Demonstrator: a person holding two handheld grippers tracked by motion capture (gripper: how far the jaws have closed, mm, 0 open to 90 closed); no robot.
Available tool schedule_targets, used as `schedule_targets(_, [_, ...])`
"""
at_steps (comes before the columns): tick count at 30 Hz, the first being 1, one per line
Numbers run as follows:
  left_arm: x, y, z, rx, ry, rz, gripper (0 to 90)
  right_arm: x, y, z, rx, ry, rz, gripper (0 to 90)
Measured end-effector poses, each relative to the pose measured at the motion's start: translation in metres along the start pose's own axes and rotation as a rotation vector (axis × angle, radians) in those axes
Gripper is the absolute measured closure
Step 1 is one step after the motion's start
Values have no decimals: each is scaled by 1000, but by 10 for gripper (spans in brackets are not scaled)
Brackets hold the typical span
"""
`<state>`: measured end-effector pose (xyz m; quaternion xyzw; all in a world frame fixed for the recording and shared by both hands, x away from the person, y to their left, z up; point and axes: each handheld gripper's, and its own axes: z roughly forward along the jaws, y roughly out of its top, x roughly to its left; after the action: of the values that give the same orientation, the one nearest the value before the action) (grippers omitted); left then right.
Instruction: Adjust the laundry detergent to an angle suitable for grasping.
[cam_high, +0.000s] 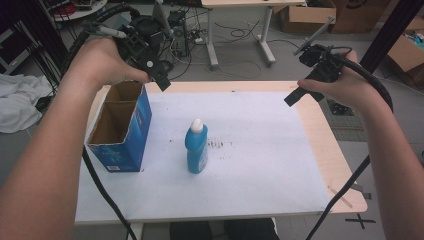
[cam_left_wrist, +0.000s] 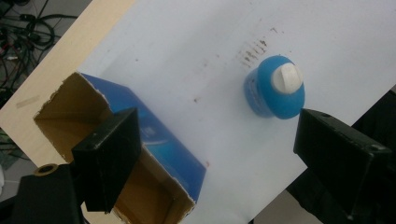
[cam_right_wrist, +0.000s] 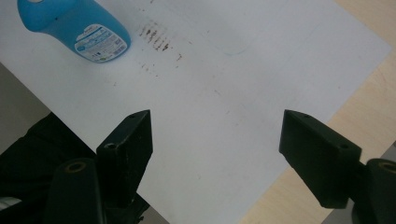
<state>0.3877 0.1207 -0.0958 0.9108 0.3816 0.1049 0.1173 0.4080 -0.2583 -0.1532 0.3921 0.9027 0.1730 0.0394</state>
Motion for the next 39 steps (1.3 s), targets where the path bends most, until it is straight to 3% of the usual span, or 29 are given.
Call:
schedule_targets(22, [-2,-6,0,-79,39,-65,157,-3,-8,5,-21,13,5,262])
schedule_targets(39, [-16,-2,4,-71,44,-58,158,-5,-11,9,-27,24,-6,262])
